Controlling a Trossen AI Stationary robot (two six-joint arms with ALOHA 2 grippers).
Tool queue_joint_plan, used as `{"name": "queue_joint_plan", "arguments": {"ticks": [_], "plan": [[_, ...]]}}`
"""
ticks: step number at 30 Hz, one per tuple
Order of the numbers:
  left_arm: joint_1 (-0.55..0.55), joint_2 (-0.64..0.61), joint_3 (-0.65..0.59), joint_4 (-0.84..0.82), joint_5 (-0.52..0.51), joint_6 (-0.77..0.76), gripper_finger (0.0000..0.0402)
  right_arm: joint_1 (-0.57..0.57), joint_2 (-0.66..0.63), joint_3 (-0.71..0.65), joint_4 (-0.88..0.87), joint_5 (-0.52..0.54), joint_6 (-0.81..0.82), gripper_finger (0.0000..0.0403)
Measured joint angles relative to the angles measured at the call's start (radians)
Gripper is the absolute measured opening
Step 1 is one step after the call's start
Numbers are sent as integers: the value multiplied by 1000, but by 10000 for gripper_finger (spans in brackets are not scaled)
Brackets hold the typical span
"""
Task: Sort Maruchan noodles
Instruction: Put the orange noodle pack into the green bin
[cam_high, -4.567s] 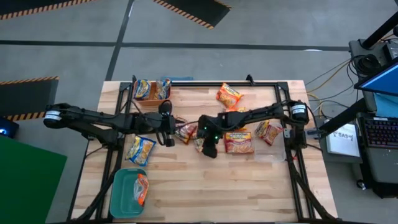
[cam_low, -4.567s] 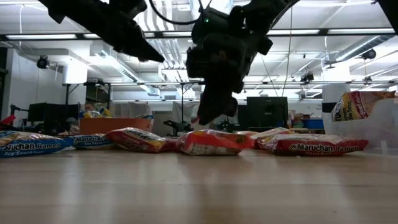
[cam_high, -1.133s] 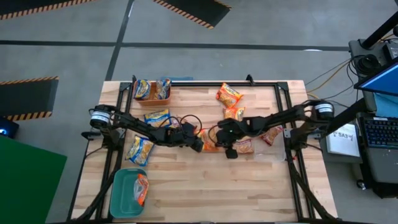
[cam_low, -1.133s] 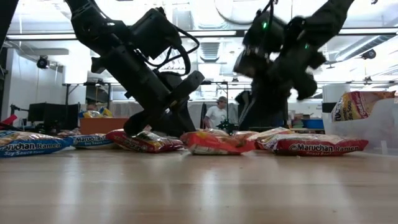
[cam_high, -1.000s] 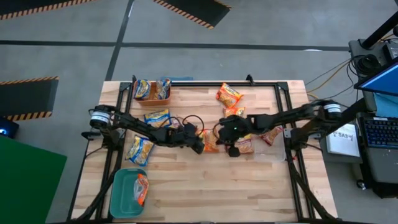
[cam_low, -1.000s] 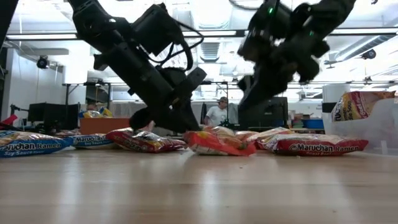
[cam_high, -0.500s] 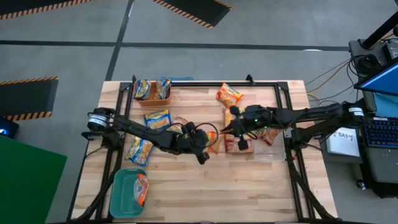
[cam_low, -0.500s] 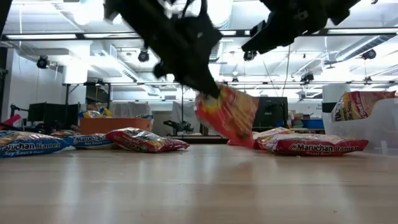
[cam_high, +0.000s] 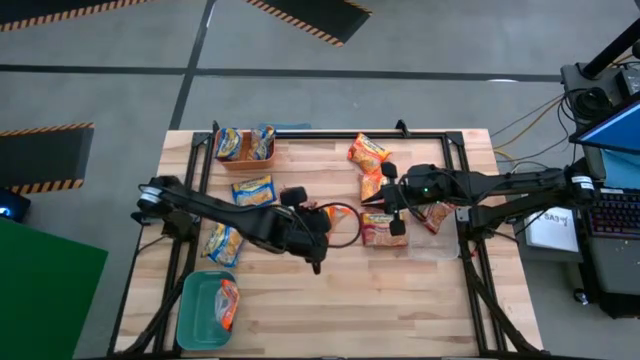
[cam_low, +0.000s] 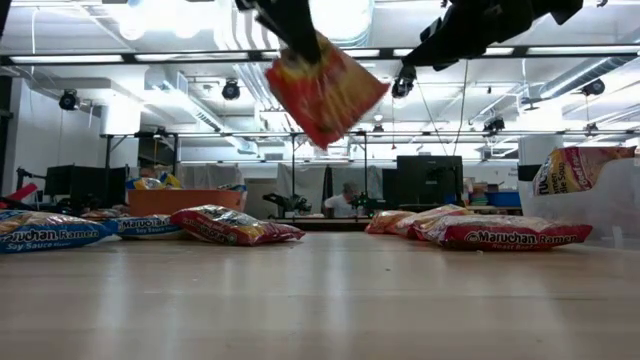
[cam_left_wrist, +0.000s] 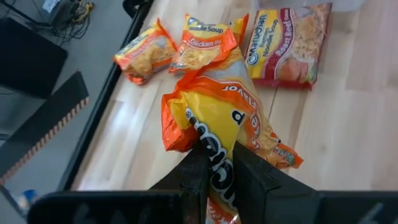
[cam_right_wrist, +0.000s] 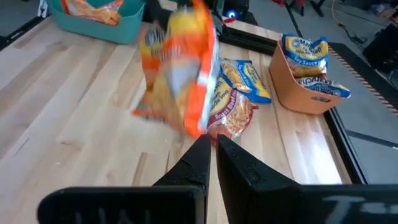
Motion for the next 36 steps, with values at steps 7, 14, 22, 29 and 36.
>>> {"name": "queue_joint_plan", "arguments": {"ticks": [7, 14, 22, 29, 36], "plan": [[-33, 0, 176, -296, 100, -96, 38, 0, 14, 0, -7, 20, -1, 18], [-90, -1, 330, -526, 316, -342, 38, -2, 23, 0, -6, 22, -11, 18], [-180, -9, 364, -600, 458, -598, 38, -2, 25, -1, -5, 22, 0, 18], [-268, -11, 353, -601, 550, -640, 38, -3, 33, -1, -6, 22, 10, 18], [-368, -74, 339, -600, 541, -780, 38, -4, 69, -1, 16, 21, 16, 18]]}}
